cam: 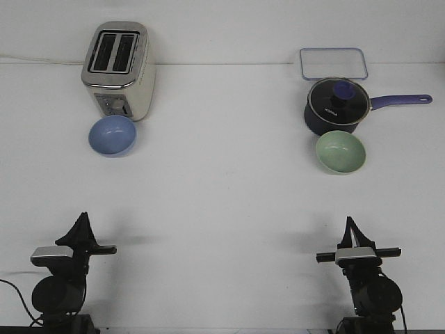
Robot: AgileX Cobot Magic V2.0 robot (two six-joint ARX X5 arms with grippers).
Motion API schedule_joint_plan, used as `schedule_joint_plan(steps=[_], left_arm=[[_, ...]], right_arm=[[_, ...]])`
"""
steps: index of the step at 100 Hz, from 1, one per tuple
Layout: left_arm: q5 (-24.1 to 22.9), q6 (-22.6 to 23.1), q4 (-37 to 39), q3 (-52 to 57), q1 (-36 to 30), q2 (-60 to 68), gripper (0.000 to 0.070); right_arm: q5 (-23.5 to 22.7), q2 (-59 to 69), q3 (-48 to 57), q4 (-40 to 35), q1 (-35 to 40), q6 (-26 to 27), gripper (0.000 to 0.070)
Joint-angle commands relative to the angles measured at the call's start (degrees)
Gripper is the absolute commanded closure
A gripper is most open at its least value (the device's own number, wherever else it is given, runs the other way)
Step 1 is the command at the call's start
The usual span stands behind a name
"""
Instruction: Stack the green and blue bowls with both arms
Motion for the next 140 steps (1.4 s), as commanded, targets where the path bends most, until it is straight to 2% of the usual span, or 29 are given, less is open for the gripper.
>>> schedule_joint_plan(steps=[1,79,84,98,108,116,123,140], left_arm=[[0.11,-0.09,0.70,-1.11,0.00,-0.07,0.0685],[0.11,-0.09,0.70,-1.11,0.00,-0.07,0.0685],[0.11,-0.09,0.70,-1.11,0.00,-0.07,0.0685],[0.11,-0.09,0.70,-1.11,0.00,-0.07,0.0685],[0.11,-0.09,0.70,-1.11,0.00,-0.07,0.0685],[0.11,-0.09,0.70,-1.11,0.00,-0.07,0.0685],[0.11,-0.09,0.70,-1.11,0.00,-0.07,0.0685],[0.11,-0.09,0.70,-1.11,0.00,-0.07,0.0685]], right_arm=[[-0.09,-0.02,-0.09,0.61,0.11,0.02,0.0700],[-0.33,-0.02,-0.09,1.09,0.11,0.68,0.0700],[-0.79,-0.02,-0.09,1.51,0.11,2.95,0.0700],[-2.27,-0.02,-0.09,2.05,0.11,14.47,0.0700],[-1.97,-0.02,-0.09,2.56,0.11,25.92,0.0700],[-1.27,-0.02,0.92,2.73,0.09,32.41,0.0700],[0.46,0.04,3.10,2.32,0.07,34.58,0.0700],[4.59,4.09,14.32,-2.32,0.04,33.59,0.0700]])
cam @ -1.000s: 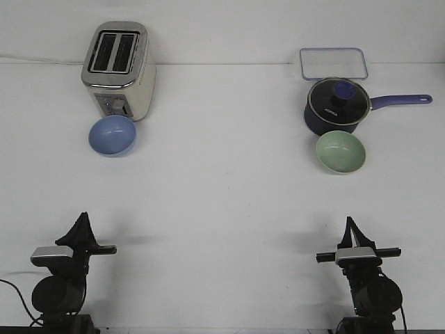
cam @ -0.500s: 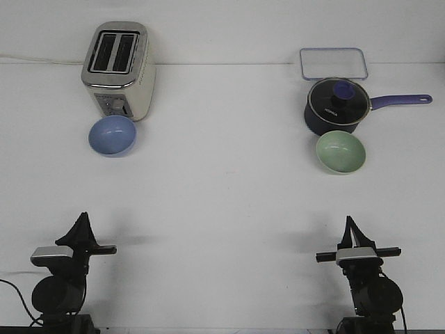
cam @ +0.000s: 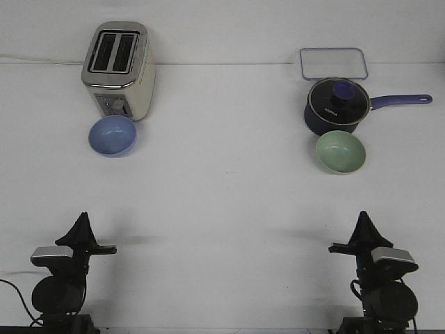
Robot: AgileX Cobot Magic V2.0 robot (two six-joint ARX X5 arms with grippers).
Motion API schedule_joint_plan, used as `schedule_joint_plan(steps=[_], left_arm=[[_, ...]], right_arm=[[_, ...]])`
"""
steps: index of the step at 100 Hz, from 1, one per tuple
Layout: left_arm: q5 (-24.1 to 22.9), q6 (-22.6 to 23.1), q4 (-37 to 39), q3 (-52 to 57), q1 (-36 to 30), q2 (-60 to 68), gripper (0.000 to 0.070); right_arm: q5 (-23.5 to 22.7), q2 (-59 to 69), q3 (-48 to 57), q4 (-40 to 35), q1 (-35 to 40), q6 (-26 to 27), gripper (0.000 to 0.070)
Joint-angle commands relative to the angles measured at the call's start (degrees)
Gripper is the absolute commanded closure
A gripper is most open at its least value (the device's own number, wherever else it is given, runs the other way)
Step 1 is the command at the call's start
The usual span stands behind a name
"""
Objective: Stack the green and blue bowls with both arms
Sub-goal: 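Reach the right gripper forward to the pale green bowl's rim, then grasp the green bowl rim with the right gripper and lift it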
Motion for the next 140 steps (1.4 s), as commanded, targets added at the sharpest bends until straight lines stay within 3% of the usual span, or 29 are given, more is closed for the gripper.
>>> schedule_joint_plan(steps=[1,11,28,33,40,45,70,89,125,140], left_arm=[[0.11,-0.07,0.70,-1.11,0.00,-0.07,0.0685],[0.11,-0.07,0.70,-1.11,0.00,-0.07,0.0685],[0.11,-0.07,0.70,-1.11,0.00,-0.07,0.0685],[0.11,-0.07,0.70,-1.11,0.00,-0.07,0.0685],[0.11,-0.07,0.70,-1.11,0.00,-0.07,0.0685],[0.11,-0.07,0.70,-1.11,0.00,-0.07,0.0685],[0.11,-0.07,0.70,-1.11,0.00,-0.07,0.0685],[0.11,-0.07,0.70,-1.11,0.00,-0.07,0.0685],[0.11,-0.07,0.70,-1.11,0.00,-0.07,0.0685],[0.11,-0.07,0.70,-1.11,0.00,-0.07,0.0685]], right_arm=[[1.42,2.93,5.64,-0.83,0.04,1.11,0.0700],[1.42,10.12,14.05,-4.35,0.04,-1.60,0.0700],[2.58,27.67,31.65,-17.16,-0.11,-4.37,0.0673],[2.58,32.52,36.22,-20.63,-0.11,-5.03,0.0558],[2.60,39.71,42.38,-25.31,-0.11,-6.32,0.0264],[2.58,44.04,45.68,-27.34,-0.11,-7.32,0.0186],[2.01,63.80,55.49,-30.03,-2.78,-8.81,0.0185],[-2.69,79.25,59.39,-29.40,-7.10,-8.74,0.0185],[-2.73,99.10,69.33,-28.44,-11.37,-9.49,0.0186],[-7.80,103.78,71.69,-28.50,-12.57,-9.42,0.0186]])
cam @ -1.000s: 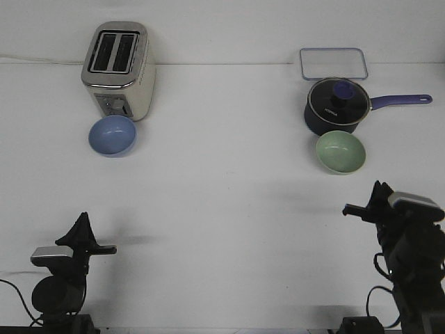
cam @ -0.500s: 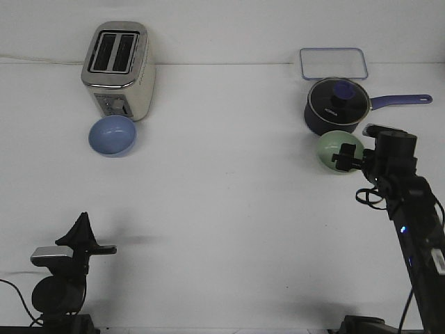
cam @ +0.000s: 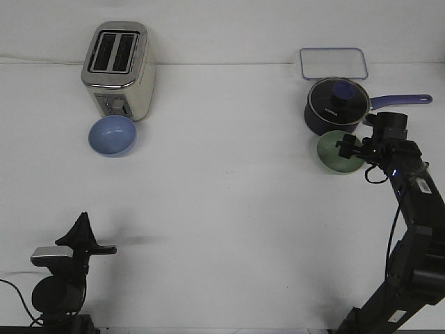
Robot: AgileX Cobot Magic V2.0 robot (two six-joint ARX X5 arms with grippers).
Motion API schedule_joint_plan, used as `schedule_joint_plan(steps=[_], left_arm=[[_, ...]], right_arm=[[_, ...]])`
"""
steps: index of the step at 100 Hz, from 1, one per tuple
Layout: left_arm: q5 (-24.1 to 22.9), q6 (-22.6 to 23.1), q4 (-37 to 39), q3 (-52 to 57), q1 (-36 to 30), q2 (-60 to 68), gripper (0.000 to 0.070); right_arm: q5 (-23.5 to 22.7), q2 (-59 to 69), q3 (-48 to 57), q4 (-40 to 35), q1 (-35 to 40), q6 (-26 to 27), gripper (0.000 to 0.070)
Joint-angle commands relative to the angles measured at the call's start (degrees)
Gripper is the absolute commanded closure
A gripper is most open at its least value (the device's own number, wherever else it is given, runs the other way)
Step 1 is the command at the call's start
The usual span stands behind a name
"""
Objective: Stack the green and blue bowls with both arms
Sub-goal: 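Grasp the green bowl rim with the right gripper and lift it, then carry the green bowl toward the robot and set it down centrally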
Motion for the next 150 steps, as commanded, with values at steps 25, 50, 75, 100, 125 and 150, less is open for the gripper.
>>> schedule_joint_plan(steps=[25,50,75,100,125,150], left_arm=[[0.13,-0.09,0.70,-1.11,0.00,-0.07,0.0685],[0.11,-0.09,0.70,-1.11,0.00,-0.07,0.0685],[0.11,-0.09,0.70,-1.11,0.00,-0.07,0.0685],[0.11,-0.09,0.70,-1.11,0.00,-0.07,0.0685],[0.11,-0.09,0.70,-1.11,0.00,-0.07,0.0685],[0.11,-0.09,0.70,-1.11,0.00,-0.07,0.0685]], right_arm=[[-3.89,4.24,1.57,-1.77,-0.44,-2.51,0.0441],[-4.15,3.98,1.62,-2.80,-0.46,-4.15,0.0700],[-6.80,-4.33,1.62,-6.03,-0.46,-5.14,0.0700],[-14.47,-19.56,1.62,-10.60,-0.02,-4.09,0.0700],[-22.23,-31.76,1.53,-19.12,6.14,-3.21,0.0700],[-21.20,-37.27,-3.96,-21.22,20.41,-2.21,0.0700]])
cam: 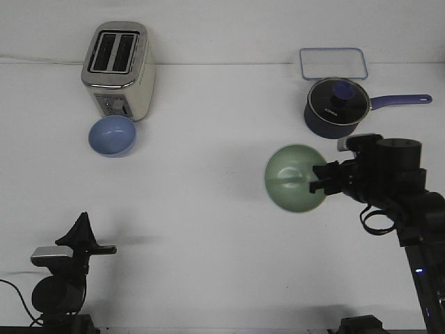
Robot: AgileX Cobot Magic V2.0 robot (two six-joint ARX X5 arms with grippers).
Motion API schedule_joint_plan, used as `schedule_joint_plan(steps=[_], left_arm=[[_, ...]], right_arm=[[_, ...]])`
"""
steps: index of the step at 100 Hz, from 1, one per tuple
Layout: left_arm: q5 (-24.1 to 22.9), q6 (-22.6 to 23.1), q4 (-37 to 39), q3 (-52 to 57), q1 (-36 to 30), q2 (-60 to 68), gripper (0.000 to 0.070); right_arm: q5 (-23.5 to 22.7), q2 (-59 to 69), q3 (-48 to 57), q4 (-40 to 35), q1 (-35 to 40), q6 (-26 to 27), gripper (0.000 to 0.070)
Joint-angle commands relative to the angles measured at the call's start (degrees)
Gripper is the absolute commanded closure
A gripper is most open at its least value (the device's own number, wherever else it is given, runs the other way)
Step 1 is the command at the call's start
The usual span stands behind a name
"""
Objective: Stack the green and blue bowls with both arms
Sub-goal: 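Carry the green bowl toward the robot and set it down centrally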
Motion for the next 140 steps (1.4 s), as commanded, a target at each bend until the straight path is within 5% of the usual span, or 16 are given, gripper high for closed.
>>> schedule_joint_plan(steps=[1,51,82,117,122,130,140], left_arm=[[0.11,-0.07,0.70,-1.11,0.00,-0.07,0.0685],[0.11,-0.07,0.70,-1.11,0.00,-0.07,0.0685],[0.11,-0.07,0.70,-1.11,0.00,-0.07,0.0685],[0.11,-0.09,0.72,-1.11,0.00,-0.07,0.0685],[0.11,-0.11,0.74,-1.11,0.00,-0.07,0.0685],[0.11,-0.11,0.74,-1.11,0.00,-0.07,0.0685],[0.11,-0.17,0.81,-1.11,0.00,-0.07,0.0685]], right_arm=[[0.50,0.09,-1.88,0.24,3.34,1.51,0.0700],[1.55,1.31,-28.59,20.24,24.22,14.53,0.0700],[6.54,9.94,-30.34,23.30,30.12,14.56,0.0700],[6.62,16.66,-30.34,24.46,30.75,13.38,0.0700],[6.43,16.92,-30.34,24.46,30.73,13.29,0.0620],[6.45,16.79,-30.18,24.59,30.73,12.98,0.0335],[6.38,15.26,-29.86,24.50,30.27,12.39,0.0296]])
